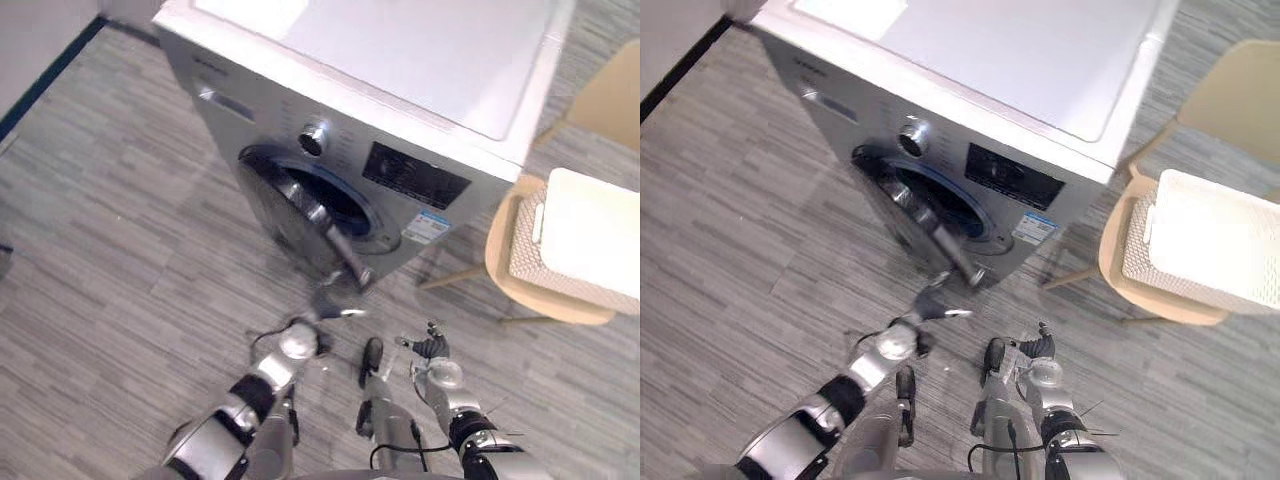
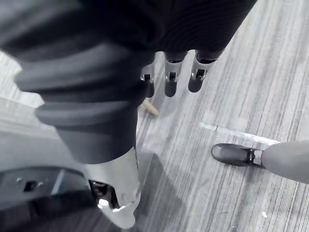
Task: Pick up the laundry basket with both hands and put the clothes into the washing machine.
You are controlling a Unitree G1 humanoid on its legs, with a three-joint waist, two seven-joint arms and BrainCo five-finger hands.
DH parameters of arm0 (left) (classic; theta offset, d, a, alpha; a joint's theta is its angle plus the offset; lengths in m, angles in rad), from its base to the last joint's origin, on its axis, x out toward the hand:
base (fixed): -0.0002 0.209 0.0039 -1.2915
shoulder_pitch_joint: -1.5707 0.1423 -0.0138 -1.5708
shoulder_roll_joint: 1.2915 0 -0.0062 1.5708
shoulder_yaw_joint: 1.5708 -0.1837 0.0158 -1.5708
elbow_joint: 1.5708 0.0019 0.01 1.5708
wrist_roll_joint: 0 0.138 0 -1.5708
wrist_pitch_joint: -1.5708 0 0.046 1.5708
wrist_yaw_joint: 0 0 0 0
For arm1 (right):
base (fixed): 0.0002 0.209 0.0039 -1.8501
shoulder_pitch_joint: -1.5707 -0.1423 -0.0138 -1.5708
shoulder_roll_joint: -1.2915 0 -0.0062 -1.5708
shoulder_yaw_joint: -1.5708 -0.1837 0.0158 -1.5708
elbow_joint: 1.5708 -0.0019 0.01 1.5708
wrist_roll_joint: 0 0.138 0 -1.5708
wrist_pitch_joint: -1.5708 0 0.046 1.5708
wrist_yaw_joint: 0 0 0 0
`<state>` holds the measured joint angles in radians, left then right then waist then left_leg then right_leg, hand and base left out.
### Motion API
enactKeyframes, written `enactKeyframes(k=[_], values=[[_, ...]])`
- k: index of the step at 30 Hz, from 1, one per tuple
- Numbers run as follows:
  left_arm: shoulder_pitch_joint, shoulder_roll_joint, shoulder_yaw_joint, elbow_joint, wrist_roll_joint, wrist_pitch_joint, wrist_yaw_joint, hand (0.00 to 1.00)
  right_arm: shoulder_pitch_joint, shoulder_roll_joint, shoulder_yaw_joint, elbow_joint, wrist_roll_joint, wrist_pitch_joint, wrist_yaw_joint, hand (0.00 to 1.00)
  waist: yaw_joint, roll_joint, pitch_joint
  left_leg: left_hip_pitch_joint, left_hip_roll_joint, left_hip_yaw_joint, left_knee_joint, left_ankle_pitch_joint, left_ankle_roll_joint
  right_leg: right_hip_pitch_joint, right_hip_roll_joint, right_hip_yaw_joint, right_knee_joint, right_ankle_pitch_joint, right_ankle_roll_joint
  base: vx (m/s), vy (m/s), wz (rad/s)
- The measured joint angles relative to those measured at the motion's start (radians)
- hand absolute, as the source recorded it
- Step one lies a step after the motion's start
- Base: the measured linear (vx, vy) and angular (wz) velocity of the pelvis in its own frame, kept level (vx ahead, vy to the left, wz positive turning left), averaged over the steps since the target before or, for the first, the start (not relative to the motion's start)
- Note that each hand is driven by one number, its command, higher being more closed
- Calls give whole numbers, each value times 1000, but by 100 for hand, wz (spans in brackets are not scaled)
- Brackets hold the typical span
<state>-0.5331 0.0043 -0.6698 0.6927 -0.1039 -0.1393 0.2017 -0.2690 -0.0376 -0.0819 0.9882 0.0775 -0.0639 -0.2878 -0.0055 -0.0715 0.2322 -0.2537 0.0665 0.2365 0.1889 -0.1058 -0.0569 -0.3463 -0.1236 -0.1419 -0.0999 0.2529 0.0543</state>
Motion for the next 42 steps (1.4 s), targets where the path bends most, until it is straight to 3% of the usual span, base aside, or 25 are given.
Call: enactKeyframes(k=[1, 4, 7, 11, 14, 17, 21, 25, 26, 28, 29, 32, 33, 35, 36, 37, 38, 39, 40, 42], values=[[-27, -23, -8, -13, -8, -5, 1, 0, 7, 0, 0, -2, 0, 0, 0, 0, -7, 7, -3, 0, 5, 17, 18, -18, 2, 0, 3, 17, 0, -1, 2, 46, 52, -101], [-127, -101, -31, -70, -20, -48, 21, 0, 108, -8, -2, -49, -4, 2, -4, 0, -56, 70, -38, 9, 25, 82, 75, -89, 11, -1, 16, 90, 0, -16, 24, 69, 49, -72], [-124, -113, -43, -113, -17, -64, 18, 0, 204, -9, -29, -63, -11, 13, -11, 0, -66, 107, -61, 27, 39, 110, 72, -105, 9, 1, 32, 97, 0, -12, 18, 125, 11, -36], [37, -11, -29, -154, -16, -60, 3, 0, 220, -3, -21, -72, -10, 31, -12, 0, -61, 114, -64, 98, 56, 102, 30, -96, -5, 56, 53, 67, 0, -14, 12, 86, -29, 3], [264, 99, -19, -276, -48, -58, -52, 0, 213, -11, -18, -70, -10, 28, -9, 0, -42, 128, -86, 132, 52, 22, -12, -75, -21, 118, 44, -19, -1, -41, 1, 43, -19, 79], [501, 184, 72, -373, -77, -57, -144, 0, 187, -41, 20, -35, -10, 28, 10, 0, -11, 142, -100, 173, 37, -74, -65, -34, -22, 182, 31, -114, -6, -61, 6, 46, -7, 93], [591, 186, 210, -289, -82, -42, -182, 0, 161, -60, 67, -19, -16, 27, 31, 0, 22, 141, -101, 182, 19, -151, -84, -9, -15, 228, 10, -198, -6, -65, 10, -14, 45, 69], [592, 124, 470, -21, -5, -21, -142, 0, 211, -67, 87, -22, -80, 7, 57, 0, 21, 115, -108, 111, -14, -218, -32, -5, -11, 278, -41, -334, -1, -110, 25, -52, 72, 97], [583, 119, 535, 42, 32, -10, -115, 0, 227, -76, 65, -19, -79, 1, 69, 0, 19, 109, -112, 77, 14, -68, -25, 0, 14, 279, -58, -382, -1, -115, 31, -101, 123, 116], [576, 108, 624, 122, 61, 7, -79, 0, 238, -90, 42, -19, -79, 1, 72, 0, 19, 105, -111, 62, 82, 155, 2, 5, 23, 287, -82, -441, -1, -128, 47, -34, 96, 107], [577, 103, 650, 146, 68, 11, -63, 0, 238, -100, 39, -19, -79, 1, 71, 0, 20, 105, -111, 59, 93, 200, 7, 11, 26, 289, -86, -458, -1, -124, 52, 47, 121, 94], [616, 112, 735, 239, 79, 27, -5, 0, 233, -107, 15, -24, -81, -2, 69, 0, 47, 79, -110, 58, 55, 194, 22, 19, 40, 307, -128, -486, -1, -109, 74, 88, 206, 50], [638, 126, 754, 254, 86, 35, 14, 0, 238, -86, 0, -24, -87, -2, 70, 0, 47, 62, -113, 62, 33, 170, 30, 6, 52, 333, -147, -516, 5, -122, 91, 119, 177, 70], [668, 122, 766, 271, 108, 46, 23, 0, 244, -75, -2, -23, -89, -2, 71, 0, 48, 63, -112, 68, 19, 129, 61, -34, 67, 335, -208, -546, 150, -185, 118, 114, 145, 68], [679, 116, 768, 277, 118, 47, 23, 0, 250, -70, -2, -24, -89, -2, 73, 0, 49, 62, -112, 78, 12, 110, 70, -63, 72, 317, -256, -534, 269, -224, 110, 98, 157, 60], [700, 107, 766, 283, 121, 49, 23, 0, 263, -65, 3, -38, -88, -2, 75, 0, 43, 62, -112, 101, -16, 65, 72, -85, 88, 229, -344, -428, 549, -246, 14, 152, 236, 67], [703, 109, 765, 281, 121, 49, 23, 0, 266, -61, 4, -44, -88, -2, 76, 0, 39, 63, -111, 117, -18, 42, 73, -90, 94, 176, -355, -348, 659, -240, -7, 223, 179, 93], [701, 118, 760, 280, 119, 48, 23, 0, 274, -41, 4, -41, -86, -1, 78, 0, 26, 68, -106, 128, -15, -7, 75, -95, 104, 96, -306, -198, 809, -319, 26, 291, 118, 111], [696, 131, 761, 280, 117, 48, 24, 0, 280, -23, 7, -42, -86, -2, 82, 0, 10, 58, -104, 145, -15, -56, 66, -98, 109, 49, -230, -125, 871, -404, 26, 263, 10, 117], [674, 133, 761, 280, 117, 48, 23, 0, 283, -23, 14, -42, -82, -2, 93, 0, 5, 47, -95, 169, -21, -100, 61, -111, 113, -4, -150, -88, 852, -455, 25, 255, -21, 94]])
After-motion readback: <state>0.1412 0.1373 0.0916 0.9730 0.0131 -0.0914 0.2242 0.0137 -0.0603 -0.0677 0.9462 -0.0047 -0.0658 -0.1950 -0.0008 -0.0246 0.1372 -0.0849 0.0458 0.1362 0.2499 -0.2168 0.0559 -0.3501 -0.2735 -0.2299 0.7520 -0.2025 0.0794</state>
